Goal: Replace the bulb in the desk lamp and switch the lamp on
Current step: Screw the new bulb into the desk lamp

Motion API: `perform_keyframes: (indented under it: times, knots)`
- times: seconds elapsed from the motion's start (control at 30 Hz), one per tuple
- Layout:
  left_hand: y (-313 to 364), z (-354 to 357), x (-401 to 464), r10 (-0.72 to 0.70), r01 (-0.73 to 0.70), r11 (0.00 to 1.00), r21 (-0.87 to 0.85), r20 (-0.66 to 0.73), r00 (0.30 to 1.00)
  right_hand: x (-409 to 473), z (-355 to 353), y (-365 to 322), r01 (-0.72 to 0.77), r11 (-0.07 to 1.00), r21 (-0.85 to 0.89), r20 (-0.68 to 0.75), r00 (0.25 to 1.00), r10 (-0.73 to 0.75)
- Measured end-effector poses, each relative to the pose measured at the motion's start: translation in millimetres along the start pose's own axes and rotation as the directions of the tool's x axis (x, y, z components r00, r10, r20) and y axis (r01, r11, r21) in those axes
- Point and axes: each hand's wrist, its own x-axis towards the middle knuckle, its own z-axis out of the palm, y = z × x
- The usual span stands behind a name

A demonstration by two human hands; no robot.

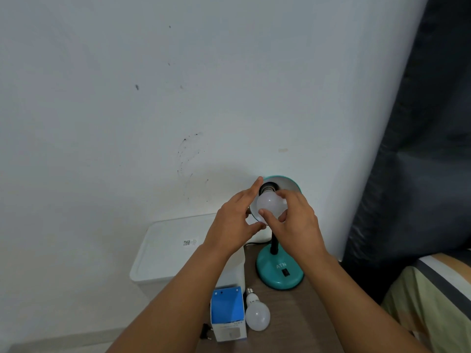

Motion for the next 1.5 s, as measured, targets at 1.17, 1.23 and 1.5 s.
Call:
perform_keyframes:
  times: [1.17, 1.23, 1.5]
  knots:
    - [2, 0, -2, -0.046, 0.046, 0.999, -0.024, 0.013, 0.999, -2, 1, 11, 0.06, 0.998, -0.003, 0.088, 0.994, -0.059]
    - [2, 0, -3, -0.05, 0.05, 0.999, -0.014, 0.01, 0.999, 0, 1, 11, 0.012, 1.0, -0.009, 0.06, 0.998, -0.011]
    - [3, -1, -3, -0.049, 0.049, 0.998, -0.026, 0.008, 0.999, -2, 1, 8, 0.131, 0.991, 0.017, 0.001, 0.991, -0.132]
